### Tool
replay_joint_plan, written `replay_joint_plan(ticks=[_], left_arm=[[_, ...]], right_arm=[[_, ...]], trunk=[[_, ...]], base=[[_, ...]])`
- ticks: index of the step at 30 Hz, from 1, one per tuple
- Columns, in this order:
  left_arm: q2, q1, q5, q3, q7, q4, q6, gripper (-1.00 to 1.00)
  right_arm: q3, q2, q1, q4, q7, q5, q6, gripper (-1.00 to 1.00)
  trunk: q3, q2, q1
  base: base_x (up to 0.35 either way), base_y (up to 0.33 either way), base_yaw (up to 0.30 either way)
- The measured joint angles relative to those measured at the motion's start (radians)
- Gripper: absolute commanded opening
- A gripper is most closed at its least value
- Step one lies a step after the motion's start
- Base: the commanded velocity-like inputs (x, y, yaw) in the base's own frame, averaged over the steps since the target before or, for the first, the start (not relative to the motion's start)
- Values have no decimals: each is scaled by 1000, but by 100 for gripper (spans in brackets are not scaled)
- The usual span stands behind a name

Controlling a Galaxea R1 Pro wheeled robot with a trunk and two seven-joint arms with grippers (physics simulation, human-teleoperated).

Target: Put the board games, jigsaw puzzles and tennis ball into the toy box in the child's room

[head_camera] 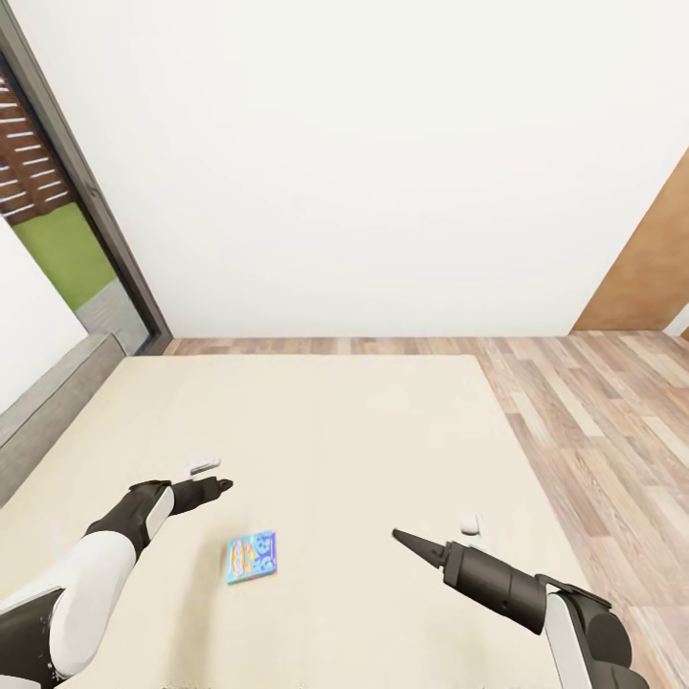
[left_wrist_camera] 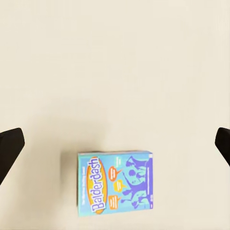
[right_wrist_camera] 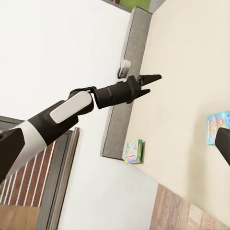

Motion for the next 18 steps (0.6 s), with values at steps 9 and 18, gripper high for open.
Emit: replay_joint_plan(ticks=[9,18], left_arm=[[-4,3,-1,0,0,1,-2,100],[-11,4,-1,0,-2,2,-3,100]], right_arm=[[15,4,-1,0,-4,7,-3,100],[77,6,-1,0,-8,15,-5,100]], trunk=[[-15,0,0],[-30,0,0]], base=[[0,0,0],[0,0,0]])
